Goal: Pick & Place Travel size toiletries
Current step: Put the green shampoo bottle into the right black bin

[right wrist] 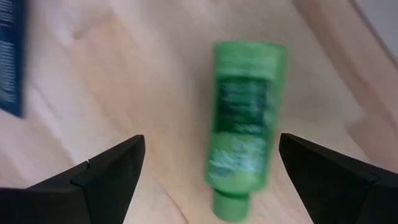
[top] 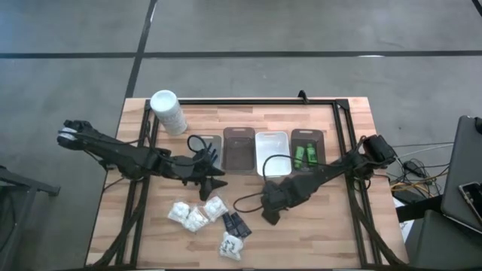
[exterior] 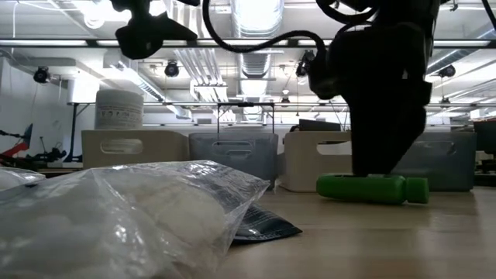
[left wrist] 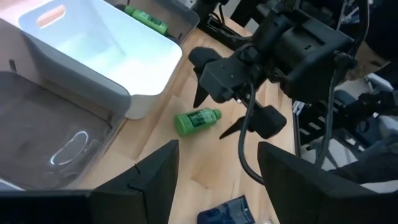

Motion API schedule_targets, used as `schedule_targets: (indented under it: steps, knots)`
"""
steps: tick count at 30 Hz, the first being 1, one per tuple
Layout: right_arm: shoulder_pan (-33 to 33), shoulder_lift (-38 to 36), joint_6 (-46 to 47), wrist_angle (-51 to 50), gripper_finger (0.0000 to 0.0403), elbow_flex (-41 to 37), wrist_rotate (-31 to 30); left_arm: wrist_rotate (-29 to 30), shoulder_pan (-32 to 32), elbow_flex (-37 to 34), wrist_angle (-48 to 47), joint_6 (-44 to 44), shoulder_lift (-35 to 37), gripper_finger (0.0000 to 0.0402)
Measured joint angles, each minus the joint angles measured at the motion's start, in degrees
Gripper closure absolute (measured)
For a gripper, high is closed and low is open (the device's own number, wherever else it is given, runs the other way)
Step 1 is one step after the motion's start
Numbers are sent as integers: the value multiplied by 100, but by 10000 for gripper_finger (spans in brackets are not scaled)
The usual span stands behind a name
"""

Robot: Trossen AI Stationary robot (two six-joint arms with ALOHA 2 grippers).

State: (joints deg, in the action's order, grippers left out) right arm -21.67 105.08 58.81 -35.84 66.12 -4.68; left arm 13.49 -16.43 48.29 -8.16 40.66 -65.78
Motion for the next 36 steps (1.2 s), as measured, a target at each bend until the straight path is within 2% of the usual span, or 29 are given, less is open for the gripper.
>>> schedule_targets:
  steps: [7,11,23,28,36]
  knots:
    - [-4,4,-98,1024,35,-530,-100,-3,0,-6,1,-53,0,179]
    - [-11,-17,-94,1155,35,-696,-184,-6,5,-158,-17,-298,-2,179]
    - [-96,-7,-1259,1275,35,-869,-803,246,39,-666,26,-621,-2,179]
    - [-87,4,-1270,1268,35,-900,-1052,246,37,-832,22,-634,-2,179]
    - [-119,4,-894,1263,40,-913,-1092,239,37,-820,13,-623,-2,179]
